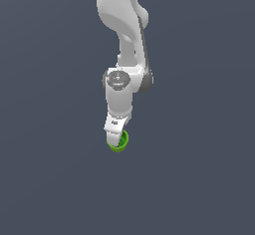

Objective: Pick up the object and move it to a goal position.

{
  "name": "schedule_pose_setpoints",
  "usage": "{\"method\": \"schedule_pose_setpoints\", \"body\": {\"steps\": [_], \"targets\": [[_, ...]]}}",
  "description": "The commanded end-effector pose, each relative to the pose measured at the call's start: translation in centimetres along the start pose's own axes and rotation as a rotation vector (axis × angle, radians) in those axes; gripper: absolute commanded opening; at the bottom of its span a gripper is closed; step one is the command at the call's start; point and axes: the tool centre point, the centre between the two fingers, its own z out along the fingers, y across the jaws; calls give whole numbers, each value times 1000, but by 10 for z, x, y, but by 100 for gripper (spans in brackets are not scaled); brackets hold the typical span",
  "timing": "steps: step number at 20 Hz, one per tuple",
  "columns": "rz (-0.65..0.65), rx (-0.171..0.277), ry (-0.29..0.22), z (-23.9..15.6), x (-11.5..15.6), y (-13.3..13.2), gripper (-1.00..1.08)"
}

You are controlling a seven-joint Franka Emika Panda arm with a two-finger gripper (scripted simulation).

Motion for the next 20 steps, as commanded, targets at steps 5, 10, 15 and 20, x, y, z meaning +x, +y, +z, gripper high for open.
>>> {"method": "schedule_pose_setpoints", "body": {"steps": [5,10,15,20], "targets": [[1,-3,0,-20,-31,-25,-100],[1,-3,0,-39,-63,-51,-100],[1,-3,0,-55,-90,-73,-100],[0,-3,0,-68,-110,-89,-100]]}}
